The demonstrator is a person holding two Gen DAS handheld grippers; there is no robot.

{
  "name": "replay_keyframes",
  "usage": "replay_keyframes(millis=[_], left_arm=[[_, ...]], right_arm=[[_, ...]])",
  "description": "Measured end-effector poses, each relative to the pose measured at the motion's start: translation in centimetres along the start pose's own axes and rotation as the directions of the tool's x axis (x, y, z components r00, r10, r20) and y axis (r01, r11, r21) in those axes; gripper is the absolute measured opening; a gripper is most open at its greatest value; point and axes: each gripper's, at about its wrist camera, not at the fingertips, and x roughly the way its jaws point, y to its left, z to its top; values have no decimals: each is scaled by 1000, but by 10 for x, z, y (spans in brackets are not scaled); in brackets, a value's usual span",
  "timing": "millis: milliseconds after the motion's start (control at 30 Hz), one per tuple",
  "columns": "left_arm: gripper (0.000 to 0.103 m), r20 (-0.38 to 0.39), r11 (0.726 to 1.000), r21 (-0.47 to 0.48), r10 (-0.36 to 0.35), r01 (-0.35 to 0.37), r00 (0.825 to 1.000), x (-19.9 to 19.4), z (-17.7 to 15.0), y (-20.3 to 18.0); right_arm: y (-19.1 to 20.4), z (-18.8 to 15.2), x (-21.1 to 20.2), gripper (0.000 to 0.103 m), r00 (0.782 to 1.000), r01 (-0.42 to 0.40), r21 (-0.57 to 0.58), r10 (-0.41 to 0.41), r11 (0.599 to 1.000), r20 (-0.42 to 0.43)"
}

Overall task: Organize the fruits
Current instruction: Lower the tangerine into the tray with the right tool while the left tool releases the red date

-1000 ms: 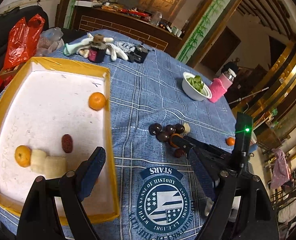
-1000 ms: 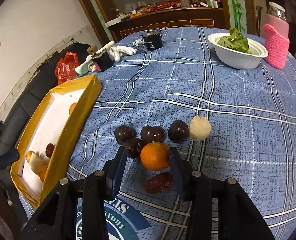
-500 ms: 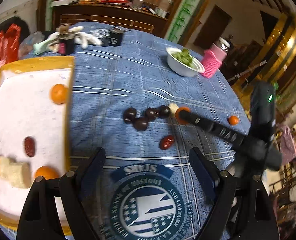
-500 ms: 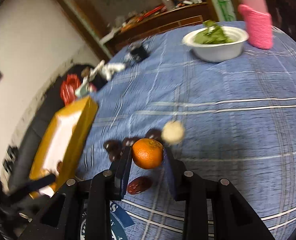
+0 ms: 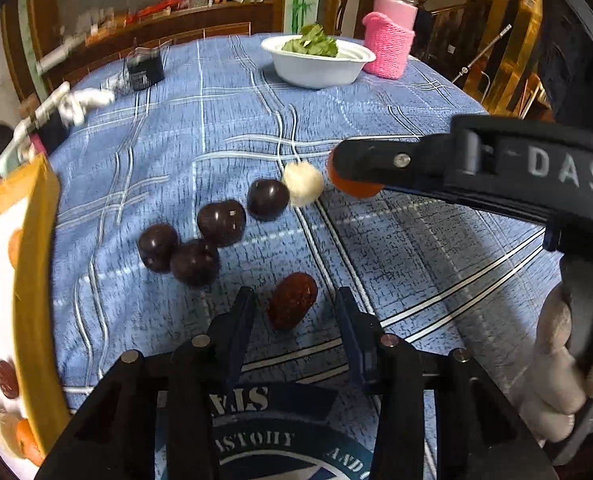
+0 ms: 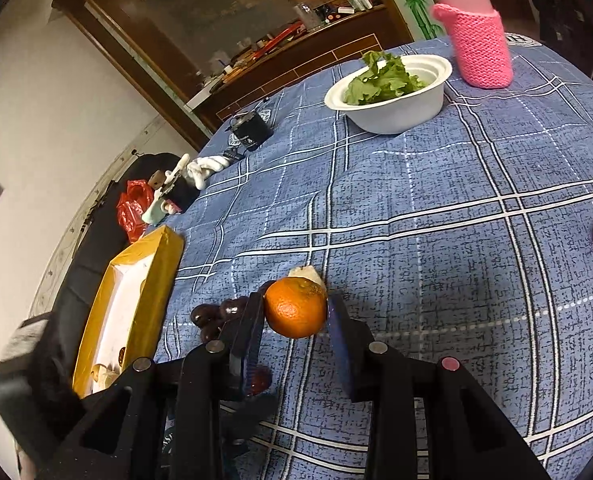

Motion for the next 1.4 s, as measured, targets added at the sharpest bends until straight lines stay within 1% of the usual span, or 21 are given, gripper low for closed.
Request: replay_keyframes(millis=[33, 100, 200, 300, 400, 467, 600, 667, 767, 867, 900, 967, 1000, 1067, 1133, 1233, 1267, 1300, 1333, 1367, 1400], left_arm=[[22, 2, 1000, 10, 18, -18, 1000, 0, 0, -2], [22, 1, 1000, 3, 11, -11, 1000, -2, -1, -2], [22, 22, 999, -40, 5, -5, 1000, -12, -4, 5], [22, 72, 991, -130, -17, 26, 997, -37, -7, 25], [22, 123, 980, -198, -6, 31, 992, -63, -11, 48], [22, 155, 971, -239, 17, 21, 988, -85, -16, 68], [23, 188, 948, -313, 114, -50, 976, -122, -35, 110], [23, 190, 927, -368, 155, -76, 970, -135, -49, 137], [23, 163, 878, -461, 227, -129, 960, -149, -75, 181], [23, 135, 837, -527, 250, -144, 959, -152, -94, 209], [23, 125, 824, -547, 253, -146, 959, -151, -100, 218], [23, 111, 803, -578, 250, -142, 962, -148, -108, 232], [23, 106, 794, -593, 244, -136, 964, -146, -113, 237], [23, 105, 788, -603, 234, -125, 967, -145, -121, 242], [23, 102, 777, -618, 224, -115, 969, -143, -128, 248], [23, 107, 760, -642, 213, -96, 971, -144, -137, 256], [25, 107, 756, -648, 209, -91, 972, -145, -139, 258], [34, 112, 750, -657, 198, -77, 974, -148, -142, 261], [40, 120, 745, -665, 189, -63, 975, -150, -144, 264], [51, 137, 740, -671, 184, -46, 973, -155, -147, 266], [57, 147, 740, -672, 185, -39, 972, -159, -147, 266]], right_arm=[[0, 0, 0, 35, 1000, -1, -1, 1, 1000, -1], [0, -1, 1, 35, 1000, -2, -4, 2, 1000, -3], [-1, -2, 1, 35, 1000, -9, 2, 9, 1000, -4], [-5, -3, 3, 35, 1000, -19, 18, 19, 1000, -12], [-5, -4, 5, 35, 1000, -19, 19, 19, 1000, -15], [-4, -4, 6, 35, 1000, -19, 13, 19, 1000, -14], [3, -10, 9, 35, 1000, -3, -18, 3, 1000, -12], [7, -14, 10, 35, 1000, 5, -31, -5, 999, -16], [15, -22, 10, 35, 1000, 15, -44, -16, 999, -19], [31, -35, 3, 35, 1000, -13, -45, 12, 999, -26], [44, -43, 1, 35, 998, -52, -52, 50, 997, -37], [67, -54, -1, 36, 994, -94, -85, 89, 992, -62], [87, -61, -1, 36, 991, -113, -123, 104, 986, -80], [115, -71, 2, 36, 986, -145, -166, 128, 975, -106], [145, -81, 7, 36, 976, -190, -206, 163, 960, -144], [180, -93, 20, 36, 964, -230, -257, 184, 939, -192], [188, -96, 25, 36, 959, -243, -265, 191, 933, -209], [197, -100, 31, 36, 954, -254, -273, 194, 928, -227], [206, -104, 38, 36, 951, -257, -284, 190, 924, -243], [212, -108, 45, 36, 949, -257, -295, 184, 920, -256], [214, -110, 49, 36, 947, -257, -302, 178, 918, -266]])
